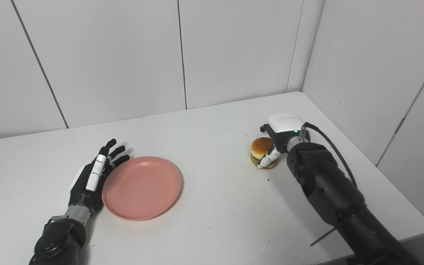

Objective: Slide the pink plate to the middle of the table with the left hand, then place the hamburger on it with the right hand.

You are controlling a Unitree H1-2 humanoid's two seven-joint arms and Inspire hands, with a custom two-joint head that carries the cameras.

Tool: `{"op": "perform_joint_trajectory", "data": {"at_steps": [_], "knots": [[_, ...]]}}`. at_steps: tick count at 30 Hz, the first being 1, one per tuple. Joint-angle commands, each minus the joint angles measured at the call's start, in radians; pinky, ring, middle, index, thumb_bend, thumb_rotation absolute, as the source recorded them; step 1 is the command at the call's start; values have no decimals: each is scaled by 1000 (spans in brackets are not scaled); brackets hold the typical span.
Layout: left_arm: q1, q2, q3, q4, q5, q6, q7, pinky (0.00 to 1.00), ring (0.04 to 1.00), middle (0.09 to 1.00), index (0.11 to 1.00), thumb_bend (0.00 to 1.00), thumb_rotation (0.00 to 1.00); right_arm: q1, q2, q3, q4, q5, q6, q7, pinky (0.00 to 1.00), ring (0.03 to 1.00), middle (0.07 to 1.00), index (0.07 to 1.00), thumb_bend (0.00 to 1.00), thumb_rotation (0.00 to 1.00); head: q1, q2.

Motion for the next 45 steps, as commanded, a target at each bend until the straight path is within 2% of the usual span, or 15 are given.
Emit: {"op": "perform_joint_trajectory", "data": {"at_steps": [1,2,4,10,15,16,17,18,23,24,25,29,34,39,45], "knots": [[-18,-1,-8,2,8,3,-19,893,826,891,927,777,832,-52,-22,-11,-24,11,-2,-3,610,743,779,794,1000,337,2,2],[-18,0,-9,4,8,0,-20,894,825,890,928,773,833,-51,-21,-12,-25,19,0,2,527,673,734,779,1000,330,2,2],[-18,0,-9,6,7,-2,-21,900,827,890,927,772,832,-50,-17,-15,-35,28,22,22,457,606,689,748,1000,319,2,2],[-16,-1,-6,-4,2,8,-19,909,827,886,920,777,822,-48,-15,-17,-40,34,38,67,366,482,571,628,978,246,4,5],[-16,-1,-7,-3,2,10,-20,911,829,889,922,778,828,-44,-9,-26,-28,39,39,63,358,463,538,539,916,179,3,6],[-16,-1,-7,-3,1,12,-21,917,832,891,922,780,822,-44,-12,-24,-26,45,36,60,390,494,554,512,726,161,3,6],[-16,-2,-8,-3,2,13,-20,915,832,892,921,782,822,-43,-15,-23,-26,51,33,59,453,551,585,492,591,144,3,6],[-16,-2,-9,-4,4,13,-18,910,831,891,921,783,823,-42,-18,-21,-25,55,32,58,478,573,596,484,547,137,3,6],[-20,-1,-11,5,6,6,-20,896,826,886,916,781,830,-38,-18,-22,-32,59,37,59,455,544,570,482,523,126,3,9],[-21,-1,-10,7,5,6,-21,897,827,884,912,788,825,-37,-18,-23,-34,61,38,60,452,541,531,470,526,41,3,9],[-20,-2,-10,6,4,6,-21,898,827,884,910,790,823,-37,-18,-22,-34,61,38,60,455,546,508,476,529,16,4,10],[-19,-2,-13,5,8,4,-19,898,829,886,908,791,825,-34,-23,-18,-40,66,30,44,467,561,501,475,530,1,7,12],[-20,-4,-14,8,11,3,-17,895,828,885,901,779,830,-31,-25,-21,-65,79,8,17,307,409,504,470,531,0,15,12],[-19,-10,-18,5,17,-1,-11,892,827,883,894,778,825,-44,-33,-22,-147,91,2,25,306,410,503,473,531,0,36,14],[-20,-19,-19,7,15,6,-9,907,834,891,891,796,818,-86,-27,-8,-255,83,11,75,262,357,449,486,534,0,47,15]]}}
